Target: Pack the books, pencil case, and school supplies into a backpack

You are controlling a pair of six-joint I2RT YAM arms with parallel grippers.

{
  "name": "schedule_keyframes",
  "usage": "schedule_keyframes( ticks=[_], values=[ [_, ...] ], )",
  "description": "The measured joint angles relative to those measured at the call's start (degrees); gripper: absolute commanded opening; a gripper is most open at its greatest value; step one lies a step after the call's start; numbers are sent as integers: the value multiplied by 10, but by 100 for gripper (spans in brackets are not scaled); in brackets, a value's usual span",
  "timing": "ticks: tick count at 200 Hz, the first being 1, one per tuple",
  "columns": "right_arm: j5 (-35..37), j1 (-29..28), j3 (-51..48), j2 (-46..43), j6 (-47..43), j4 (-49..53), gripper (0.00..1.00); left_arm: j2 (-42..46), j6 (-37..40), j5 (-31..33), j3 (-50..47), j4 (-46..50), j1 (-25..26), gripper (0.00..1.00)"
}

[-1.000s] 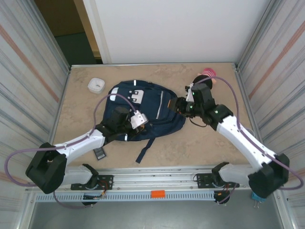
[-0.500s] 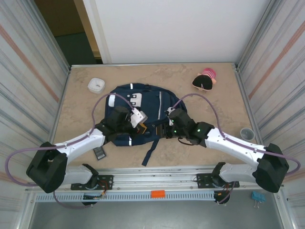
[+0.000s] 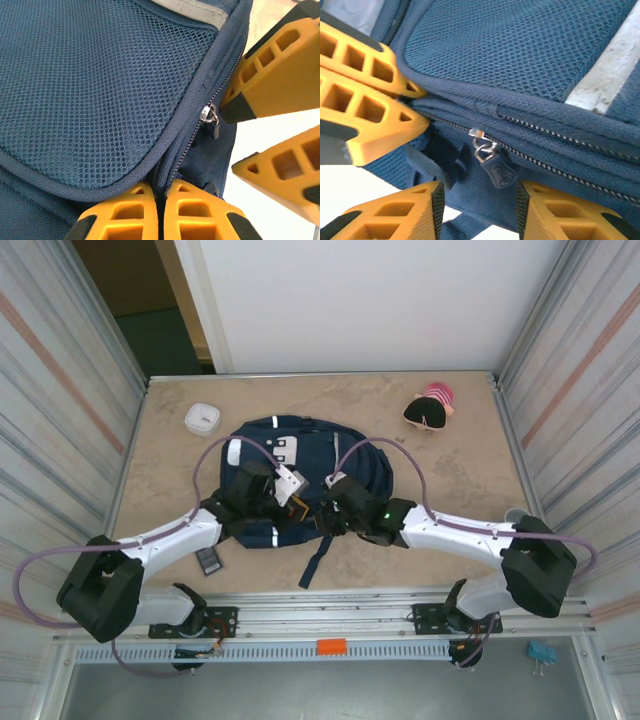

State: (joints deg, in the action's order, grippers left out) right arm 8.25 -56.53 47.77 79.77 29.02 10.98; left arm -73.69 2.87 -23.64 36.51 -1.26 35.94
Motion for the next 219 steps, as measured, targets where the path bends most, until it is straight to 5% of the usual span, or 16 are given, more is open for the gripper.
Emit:
schedule_keyframes(
  ticks=[11,30,55,94,138,176,219],
  values=[
    [17,0,-2,3,-8,-8,39,1,-3,-3,-7,-12,0,0],
    [37,3,-13,6,-28,-36,15,5,-5,-4,-21,-28,0,0],
    [42,5,-18,8,-50,-50,0,9,-5,7,-25,-35,0,0],
    [47,20,-42,-49,-57,-38,0,17,4,38,-19,-8,-1,0],
    [22,162,-69,-159,-56,33,0,35,16,81,-19,38,-15,0],
    [-78,218,-72,-189,-56,56,44,45,9,86,-19,49,-16,0],
    [-212,272,-52,-123,17,30,56,71,-12,80,-29,43,-19,0]
  ],
)
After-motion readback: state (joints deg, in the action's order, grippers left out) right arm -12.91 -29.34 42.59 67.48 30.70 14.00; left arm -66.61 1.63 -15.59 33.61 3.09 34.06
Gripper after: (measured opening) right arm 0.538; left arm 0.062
